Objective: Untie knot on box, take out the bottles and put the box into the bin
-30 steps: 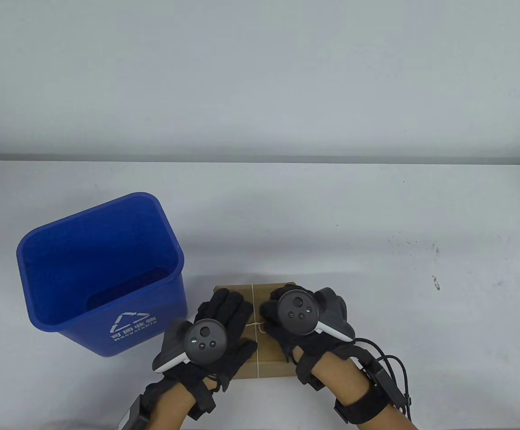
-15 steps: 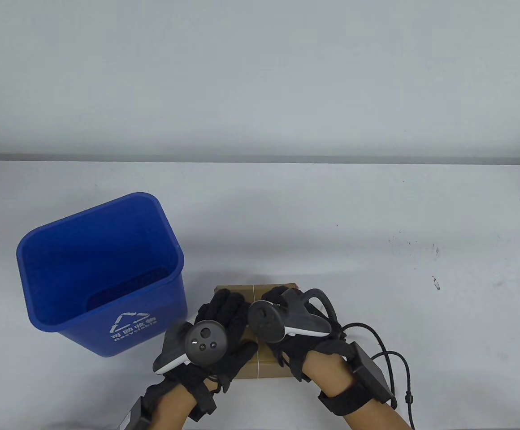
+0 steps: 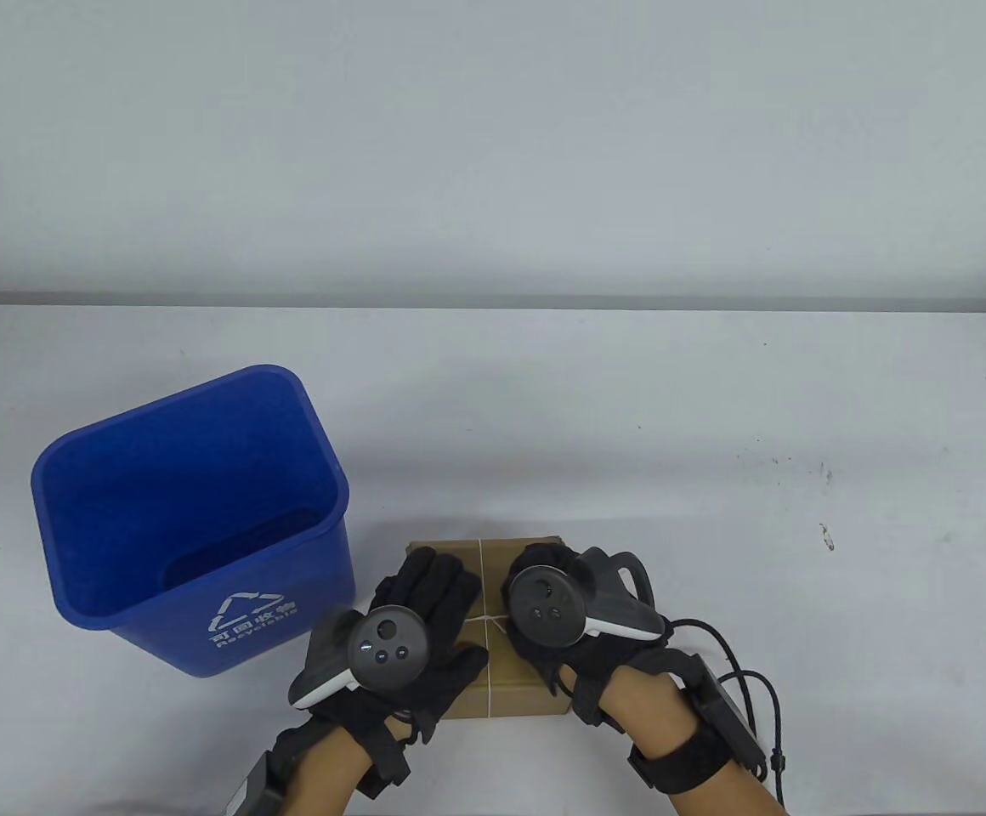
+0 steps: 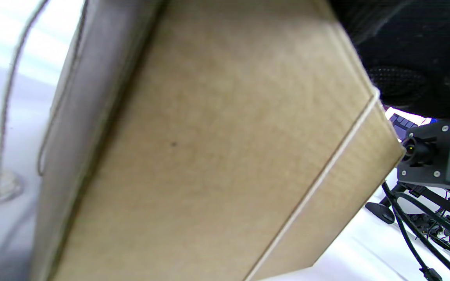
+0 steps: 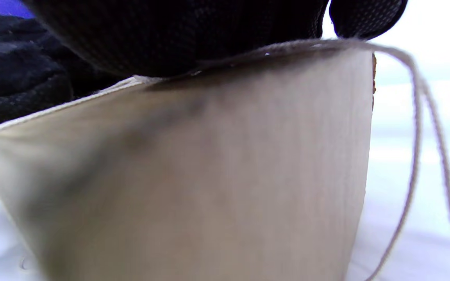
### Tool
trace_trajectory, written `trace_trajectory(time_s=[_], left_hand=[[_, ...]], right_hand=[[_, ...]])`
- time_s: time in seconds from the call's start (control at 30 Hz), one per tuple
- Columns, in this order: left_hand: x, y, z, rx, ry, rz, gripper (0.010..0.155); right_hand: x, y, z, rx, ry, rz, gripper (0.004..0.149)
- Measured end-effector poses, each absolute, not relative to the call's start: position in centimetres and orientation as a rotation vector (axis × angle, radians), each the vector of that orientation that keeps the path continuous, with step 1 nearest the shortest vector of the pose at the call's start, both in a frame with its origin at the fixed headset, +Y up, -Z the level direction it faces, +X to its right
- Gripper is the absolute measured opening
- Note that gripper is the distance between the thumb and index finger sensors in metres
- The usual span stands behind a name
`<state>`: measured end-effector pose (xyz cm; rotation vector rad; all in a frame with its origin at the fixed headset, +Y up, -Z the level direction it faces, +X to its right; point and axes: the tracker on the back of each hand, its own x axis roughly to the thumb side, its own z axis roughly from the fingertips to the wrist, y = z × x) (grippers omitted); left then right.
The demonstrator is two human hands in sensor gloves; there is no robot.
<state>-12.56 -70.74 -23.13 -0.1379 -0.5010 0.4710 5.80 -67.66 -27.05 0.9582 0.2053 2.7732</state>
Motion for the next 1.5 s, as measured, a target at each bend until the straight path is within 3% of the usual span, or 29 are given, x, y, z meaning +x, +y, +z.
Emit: trace_trajectory(time_s=[1.5], left_hand=[[-12.9, -71.0, -23.1, -0.142, -0.499, 0.506, 0.082]], right_hand=[[16.0, -67.6, -29.8, 0.631, 0.183, 2.642, 0.039]])
